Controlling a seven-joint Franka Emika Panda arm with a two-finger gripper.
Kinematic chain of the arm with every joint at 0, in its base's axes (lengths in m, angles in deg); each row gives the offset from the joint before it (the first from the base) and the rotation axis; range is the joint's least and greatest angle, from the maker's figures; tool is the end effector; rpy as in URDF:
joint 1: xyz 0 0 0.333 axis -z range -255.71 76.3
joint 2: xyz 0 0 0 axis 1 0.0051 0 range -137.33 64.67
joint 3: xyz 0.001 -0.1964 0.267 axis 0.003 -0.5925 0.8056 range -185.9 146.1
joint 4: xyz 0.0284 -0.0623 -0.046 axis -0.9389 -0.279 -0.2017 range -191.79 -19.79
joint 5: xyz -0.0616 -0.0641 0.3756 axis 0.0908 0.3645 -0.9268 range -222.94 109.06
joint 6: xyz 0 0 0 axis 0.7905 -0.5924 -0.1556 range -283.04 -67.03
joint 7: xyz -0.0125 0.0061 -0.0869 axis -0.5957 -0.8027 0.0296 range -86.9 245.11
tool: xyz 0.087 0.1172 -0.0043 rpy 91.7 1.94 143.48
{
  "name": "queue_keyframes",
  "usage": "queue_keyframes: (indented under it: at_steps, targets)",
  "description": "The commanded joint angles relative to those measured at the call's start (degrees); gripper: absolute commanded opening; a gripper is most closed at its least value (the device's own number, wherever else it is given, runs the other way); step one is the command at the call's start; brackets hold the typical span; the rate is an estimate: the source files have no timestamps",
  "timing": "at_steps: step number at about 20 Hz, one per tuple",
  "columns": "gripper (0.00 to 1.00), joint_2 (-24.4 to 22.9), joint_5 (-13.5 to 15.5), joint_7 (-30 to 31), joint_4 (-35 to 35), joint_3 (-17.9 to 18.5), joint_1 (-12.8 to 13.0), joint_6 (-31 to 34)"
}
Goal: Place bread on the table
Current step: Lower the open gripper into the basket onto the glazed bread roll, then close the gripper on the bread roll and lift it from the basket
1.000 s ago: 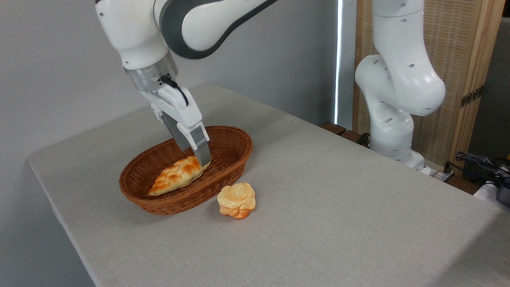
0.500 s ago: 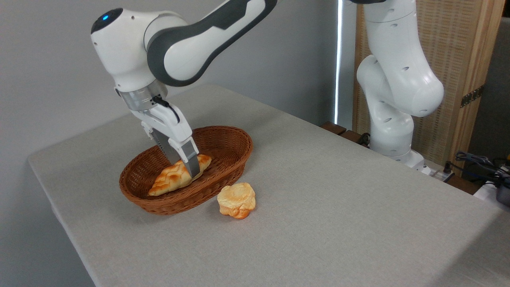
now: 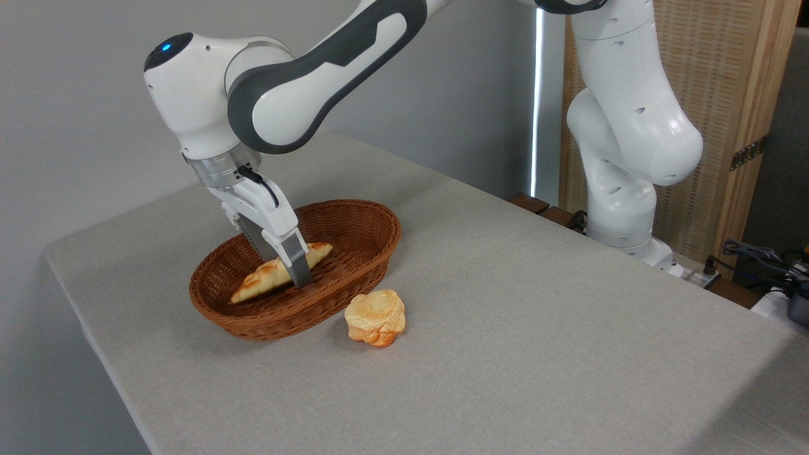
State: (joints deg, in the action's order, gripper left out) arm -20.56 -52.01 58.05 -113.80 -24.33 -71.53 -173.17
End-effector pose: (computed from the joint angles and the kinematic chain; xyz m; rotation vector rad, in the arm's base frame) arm 0.5632 -0.2421 0.3964 2.8318 -1.0852 -0.2304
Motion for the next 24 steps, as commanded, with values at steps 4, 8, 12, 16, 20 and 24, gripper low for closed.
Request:
queue_keyframes:
  at_steps: [4,8,12,16,20,24]
  targets:
    - [1.00,1.02,0.25,1.10,-0.07,0.12,1.25,-1.12]
    - [0.60,0.84,-0.10,0.67,0.01,0.12,1.25,-1.12]
    - [0.27,0.84,-0.10,0.49,0.10,0.21,1.25,-1.12]
    - [0.28,0.84,-0.10,0.40,0.10,0.21,1.25,-1.12]
    - [0.29,0.75,-0.10,0.40,0.10,0.21,1.25,-1.12]
    - [0.32,0.49,-0.10,0.40,0.28,0.29,1.25,-0.77]
